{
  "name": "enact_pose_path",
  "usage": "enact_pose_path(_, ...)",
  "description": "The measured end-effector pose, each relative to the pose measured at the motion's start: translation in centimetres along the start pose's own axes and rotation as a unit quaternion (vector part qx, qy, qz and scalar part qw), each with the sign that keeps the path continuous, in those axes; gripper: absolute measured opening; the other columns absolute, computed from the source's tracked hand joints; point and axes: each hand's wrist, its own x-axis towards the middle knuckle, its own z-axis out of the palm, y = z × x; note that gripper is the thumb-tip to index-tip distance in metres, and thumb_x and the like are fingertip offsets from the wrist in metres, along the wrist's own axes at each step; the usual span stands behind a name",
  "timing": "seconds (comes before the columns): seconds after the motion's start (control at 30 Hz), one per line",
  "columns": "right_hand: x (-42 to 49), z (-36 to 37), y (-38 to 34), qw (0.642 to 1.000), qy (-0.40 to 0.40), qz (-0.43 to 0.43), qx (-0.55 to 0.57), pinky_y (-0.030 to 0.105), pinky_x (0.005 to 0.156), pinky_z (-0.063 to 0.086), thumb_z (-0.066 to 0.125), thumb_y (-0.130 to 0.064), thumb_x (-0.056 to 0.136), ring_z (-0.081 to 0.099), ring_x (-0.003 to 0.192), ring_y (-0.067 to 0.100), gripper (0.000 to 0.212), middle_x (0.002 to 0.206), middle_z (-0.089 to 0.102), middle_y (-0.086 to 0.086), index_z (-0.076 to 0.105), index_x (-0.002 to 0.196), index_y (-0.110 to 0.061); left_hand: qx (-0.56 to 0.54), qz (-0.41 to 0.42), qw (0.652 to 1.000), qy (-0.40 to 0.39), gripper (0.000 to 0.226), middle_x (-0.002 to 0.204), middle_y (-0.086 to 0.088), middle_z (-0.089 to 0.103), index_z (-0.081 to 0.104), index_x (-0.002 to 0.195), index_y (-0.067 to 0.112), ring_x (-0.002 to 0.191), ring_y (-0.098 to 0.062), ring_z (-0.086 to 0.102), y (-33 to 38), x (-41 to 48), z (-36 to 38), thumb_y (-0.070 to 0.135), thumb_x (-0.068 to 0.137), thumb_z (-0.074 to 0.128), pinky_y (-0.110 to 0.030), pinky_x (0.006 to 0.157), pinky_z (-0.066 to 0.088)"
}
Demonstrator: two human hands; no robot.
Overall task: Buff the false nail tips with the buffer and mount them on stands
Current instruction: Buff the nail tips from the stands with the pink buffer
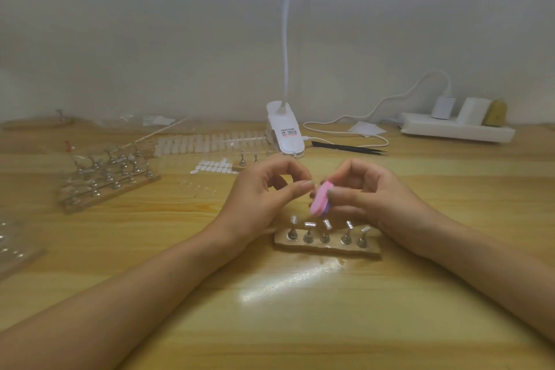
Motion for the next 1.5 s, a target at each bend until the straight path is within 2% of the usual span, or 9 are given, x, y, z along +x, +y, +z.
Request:
enact_pose_path(0.4,0.14,-0.21,0.18,0.999,0.038,-0.009,0.025,0.029,0.072,0.061,0.073,-0.015,0.079,0.074,0.089,0.029,0.022,0.099,0.075,0.016,0.06,0.095,-0.007,-0.016,-0.005,1.0,-0.014,0.011,0.082,0.002,0.067,0.07,0.078,0.019,0.067,0.001,0.054,0.05,-0.08,0.08,0.012,0.086,0.073,-0.014,0.065,0.042)
enact_pose_path(0.5,0.09,-0.04,0.19,1.0,-0.009,-0.004,0.009,0.034,0.076,0.061,0.074,-0.014,0.08,0.074,0.092,0.035,0.02,0.102,0.074,0.018,0.061,0.094,-0.007,-0.028,-0.018,0.999,-0.011,0.01,0.081,0.004,0.067,0.069,0.078,0.018,0.066,-0.001,0.053,0.01,-0.09,0.0,0.013,0.087,0.072,-0.015,0.064,0.041)
enact_pose_path(0.6,0.12,-0.23,0.27,0.999,0.041,-0.013,0.032,0.028,0.071,0.06,0.07,-0.014,0.082,0.074,0.09,0.029,0.02,0.099,0.075,0.014,0.059,0.096,-0.006,-0.021,-0.017,1.0,-0.01,0.01,0.08,0.006,0.066,0.069,0.077,0.017,0.064,0.001,0.053,0.0,-0.12,0.08,0.013,0.086,0.073,-0.012,0.062,0.039)
enact_pose_path(0.7,0.07,-0.15,0.34,1.0,-0.018,-0.007,0.007,0.035,0.076,0.061,0.071,-0.014,0.083,0.074,0.093,0.034,0.02,0.104,0.073,0.016,0.059,0.096,-0.007,-0.031,-0.029,0.999,-0.006,0.01,0.075,0.013,0.064,0.069,0.077,0.017,0.061,-0.001,0.051,-0.11,-0.13,0.03,0.015,0.087,0.072,-0.011,0.058,0.038)
enact_pose_path(0.87,0.2,-0.3,0.41,0.999,0.028,-0.014,0.016,0.031,0.078,0.06,0.07,-0.016,0.082,0.073,0.094,0.032,0.02,0.105,0.073,0.019,0.06,0.098,-0.007,-0.034,-0.03,0.999,-0.012,0.011,0.067,0.019,0.061,0.068,0.077,0.019,0.055,0.001,0.048,-0.1,-0.15,0.09,0.016,0.087,0.072,-0.008,0.053,0.035)
enact_pose_path(1.17,0.19,-0.16,0.43,1.0,-0.009,-0.009,0.012,0.034,0.08,0.06,0.07,-0.012,0.082,0.074,0.095,0.033,0.02,0.104,0.073,0.017,0.058,0.097,-0.006,-0.044,-0.033,0.998,-0.009,0.012,0.071,0.016,0.063,0.069,0.077,0.019,0.061,0.0,0.051,-0.19,-0.06,0.07,0.014,0.087,0.072,-0.011,0.056,0.039)
enact_pose_path(1.3,0.2,-0.25,0.41,0.997,0.052,-0.019,0.048,0.027,0.074,0.06,0.067,-0.013,0.084,0.074,0.094,0.028,0.023,0.104,0.073,0.017,0.057,0.101,-0.004,-0.019,-0.025,0.999,-0.005,0.012,0.082,0.011,0.067,0.069,0.077,0.022,0.07,-0.004,0.055,-0.2,-0.01,0.13,0.016,0.087,0.073,-0.016,0.068,0.044)
enact_pose_path(1.4,0.09,-0.01,0.43,1.0,-0.006,-0.023,0.008,0.033,0.079,0.06,0.069,-0.014,0.083,0.073,0.096,0.034,0.025,0.107,0.072,0.016,0.055,0.1,-0.003,-0.019,-0.026,0.999,-0.003,0.01,0.081,0.009,0.067,0.069,0.078,0.018,0.069,-0.003,0.055,-0.2,-0.03,0.11,0.014,0.086,0.073,-0.015,0.067,0.044)
enact_pose_path(1.5,0.15,-0.19,0.49,0.997,0.056,-0.032,0.037,0.031,0.08,0.06,0.068,-0.014,0.084,0.072,0.099,0.032,0.024,0.107,0.073,0.018,0.055,0.101,-0.003,-0.014,-0.025,1.0,-0.003,0.012,0.084,0.007,0.068,0.069,0.077,0.023,0.071,-0.003,0.056,-0.12,-0.06,0.1,0.017,0.086,0.073,-0.016,0.069,0.045)
